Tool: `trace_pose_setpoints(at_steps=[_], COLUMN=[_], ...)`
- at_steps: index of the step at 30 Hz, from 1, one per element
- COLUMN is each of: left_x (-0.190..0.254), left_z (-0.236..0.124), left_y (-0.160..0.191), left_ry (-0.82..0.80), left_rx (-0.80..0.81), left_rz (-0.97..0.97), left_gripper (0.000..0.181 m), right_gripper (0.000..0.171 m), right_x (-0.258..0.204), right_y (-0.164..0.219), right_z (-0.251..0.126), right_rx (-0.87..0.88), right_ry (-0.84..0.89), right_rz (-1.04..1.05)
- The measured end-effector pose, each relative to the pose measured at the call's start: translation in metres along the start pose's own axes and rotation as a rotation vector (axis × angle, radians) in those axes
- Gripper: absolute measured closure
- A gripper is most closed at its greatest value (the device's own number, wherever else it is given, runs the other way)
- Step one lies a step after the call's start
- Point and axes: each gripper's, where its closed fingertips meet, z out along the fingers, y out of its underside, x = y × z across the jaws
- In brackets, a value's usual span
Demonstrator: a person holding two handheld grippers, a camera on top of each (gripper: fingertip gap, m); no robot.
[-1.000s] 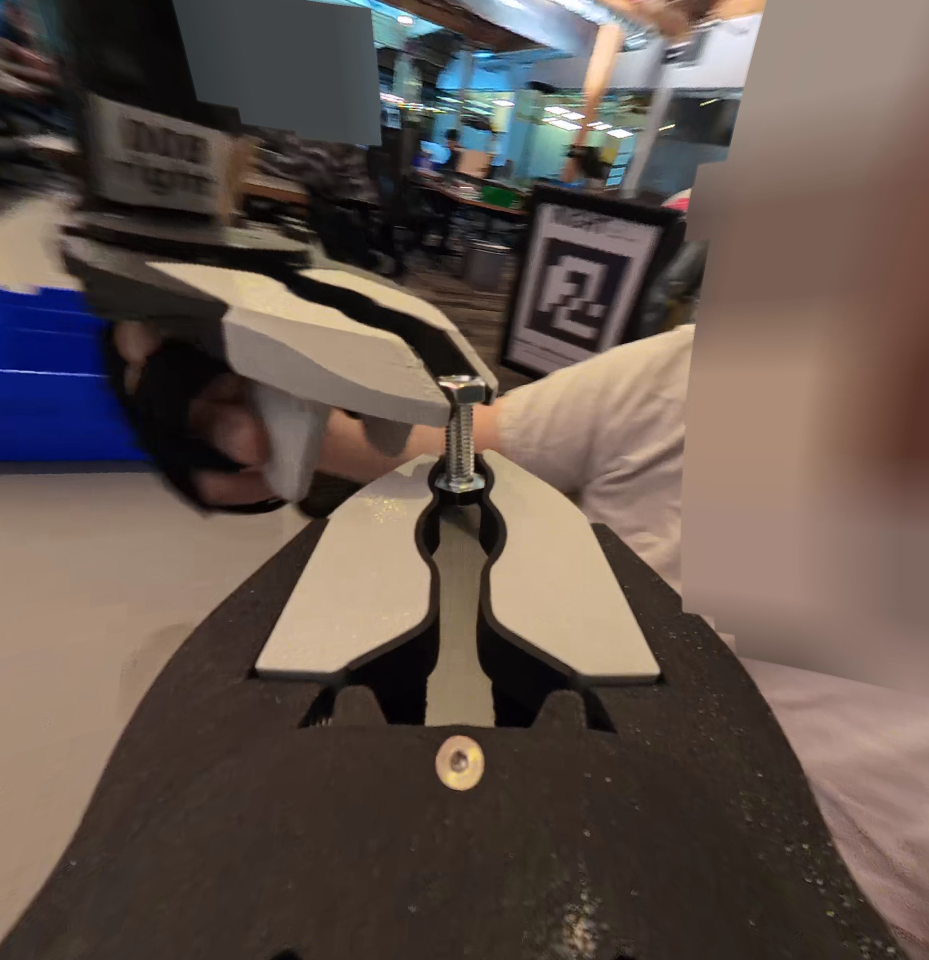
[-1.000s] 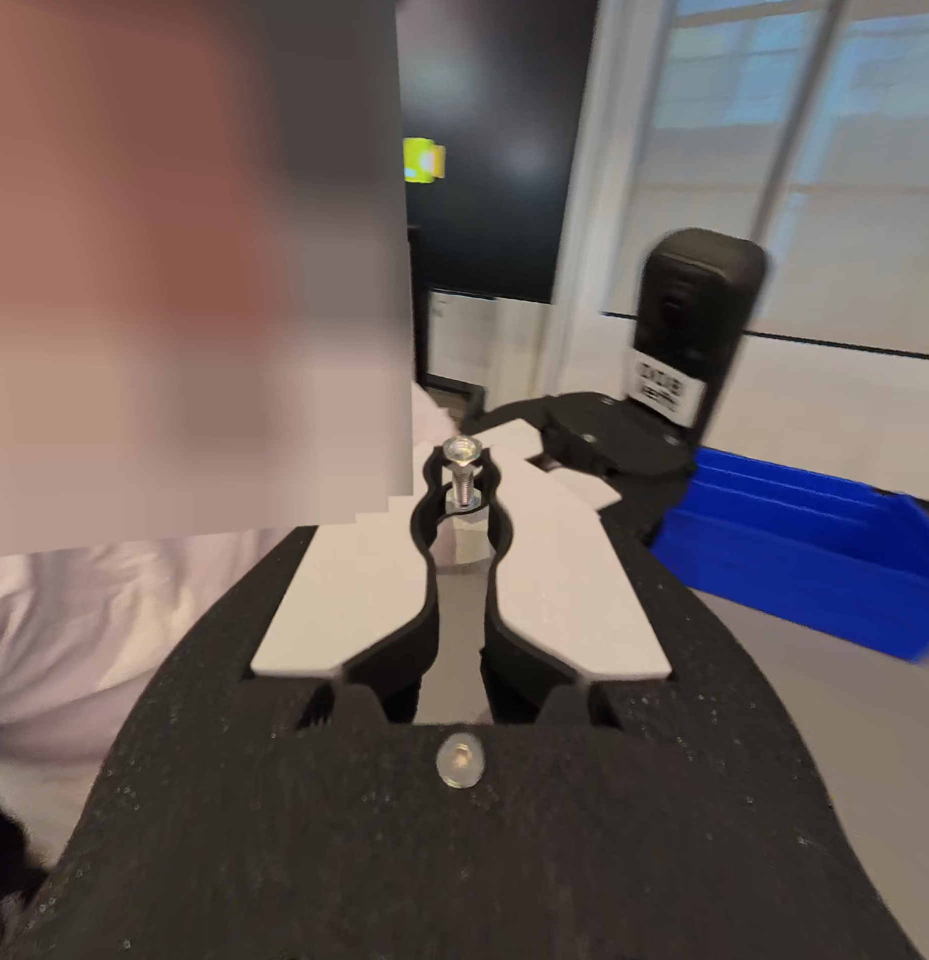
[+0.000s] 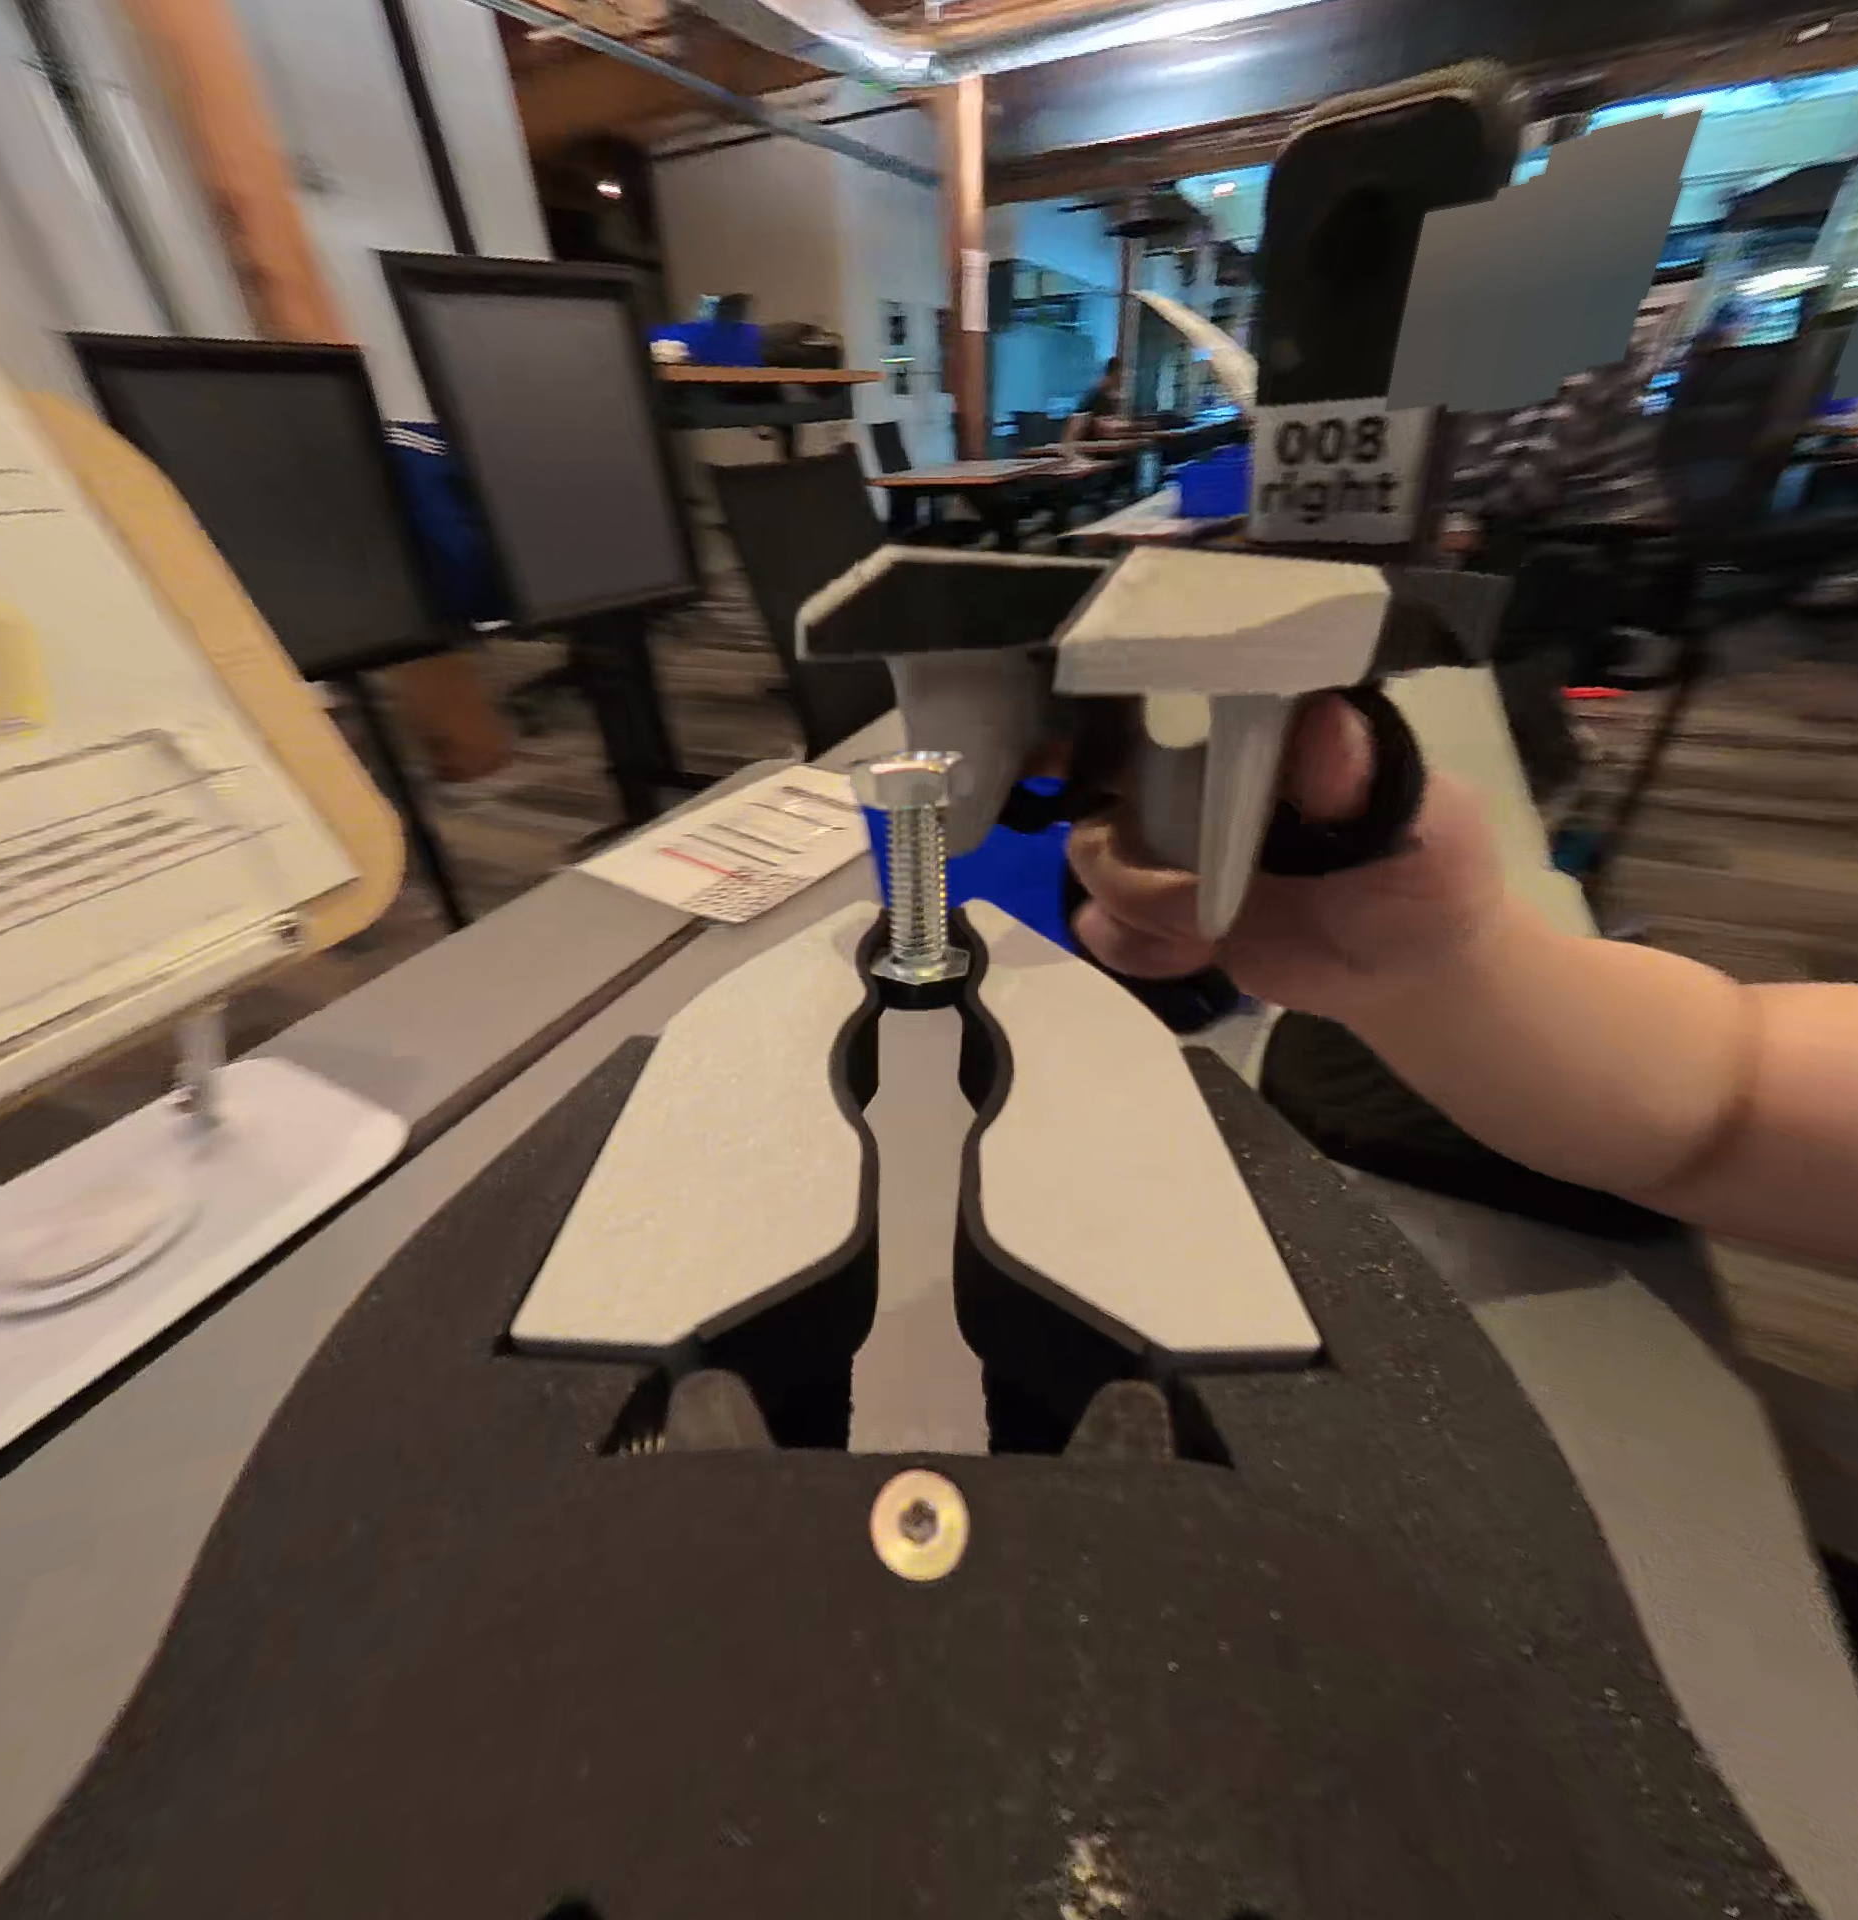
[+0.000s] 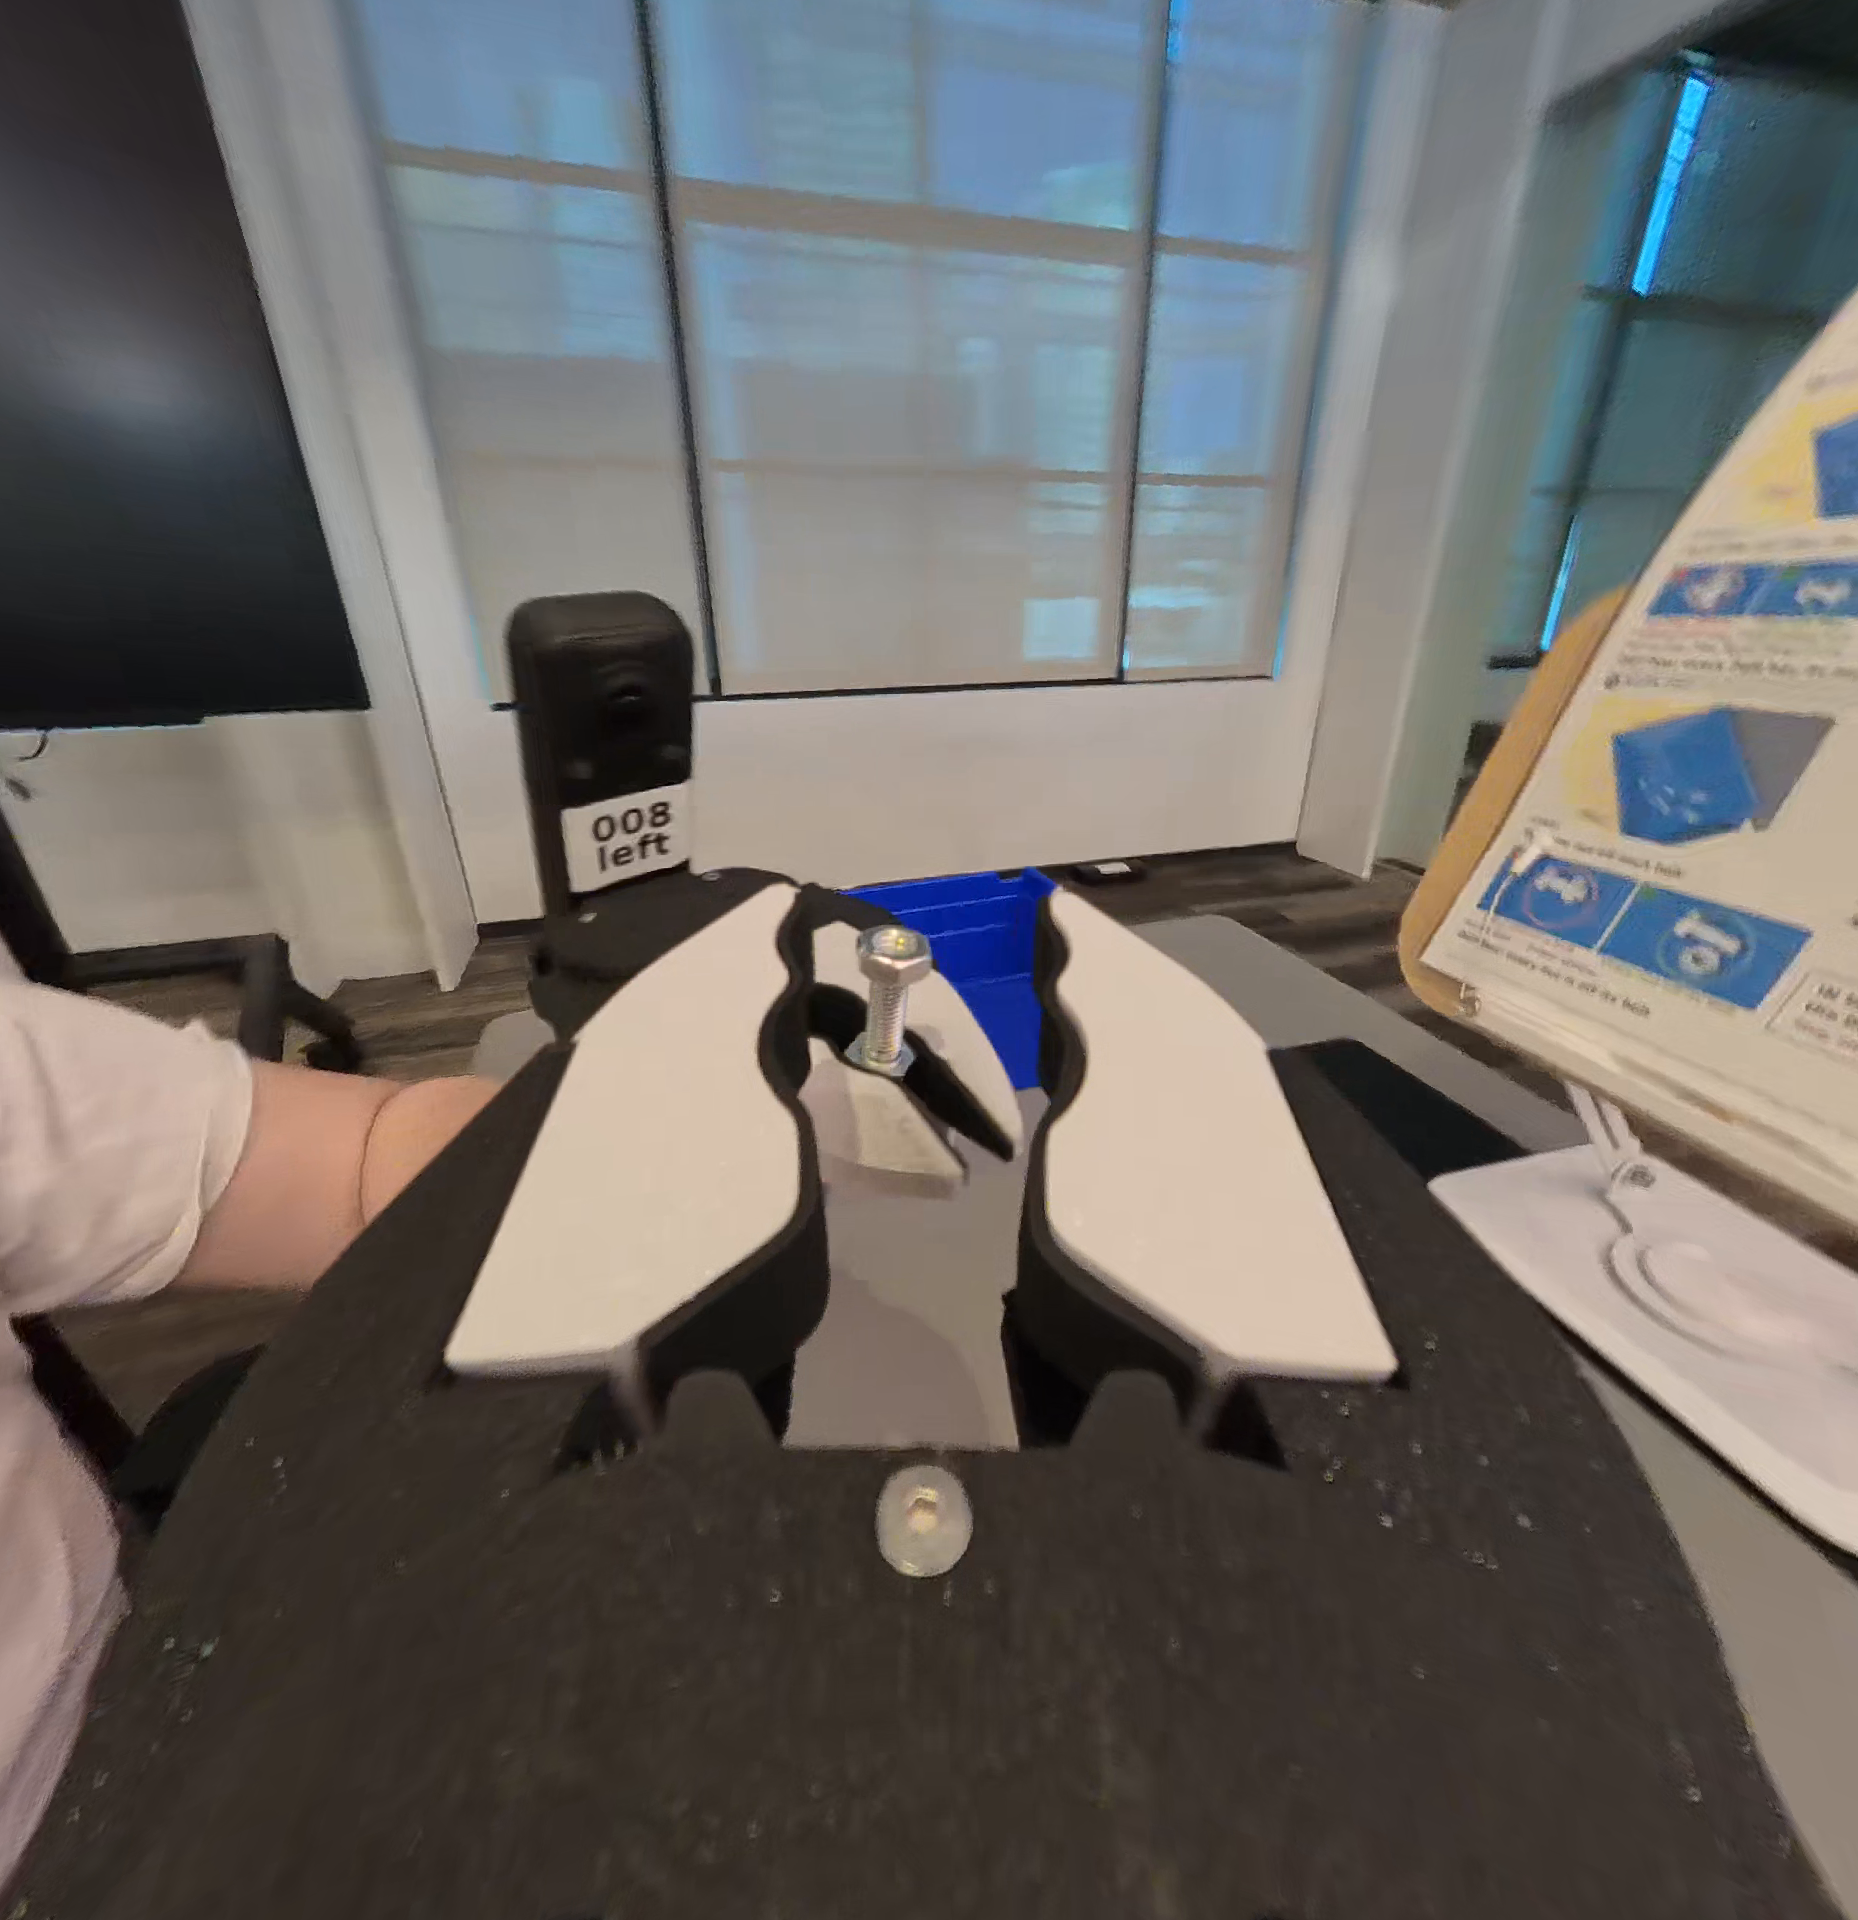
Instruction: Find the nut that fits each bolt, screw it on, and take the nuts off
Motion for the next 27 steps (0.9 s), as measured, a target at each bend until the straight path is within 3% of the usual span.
trace_pose_setpoints(at_steps=[6,10,14,17,21,27], left_x=[-0.006,-0.004,0.003,0.019,0.053,0.102], left_z=[0.001,0.001,0.001,-0.002,-0.009,-0.023], left_y=[0.005,0.004,0.002,-0.005,-0.012,0.000], left_ry=[-0.081,-0.070,-0.011,0.116,0.409,0.794], left_rx=[-0.019,-0.025,-0.026,-0.005,-0.009,-0.122], left_rz=[0.050,0.047,0.041,-0.002,-0.137,-0.287], left_gripper=[0.172,0.172,0.172,0.172,0.172,0.172], right_gripper=[0.140,0.157,0.157,0.157,0.157,0.157], right_x=[0.004,-0.003,-0.009,-0.019,-0.039,-0.070], right_y=[0.016,0.017,0.014,0.007,0.001,0.007], right_z=[0.007,0.007,0.005,0.000,-0.013,-0.034], right_rx=[-0.019,-0.034,-0.048,-0.021,-0.006,-0.021], right_ry=[0.066,-0.009,-0.094,-0.238,-0.481,-0.742], right_rz=[0.076,0.114,0.124,0.164,0.175,0.081])
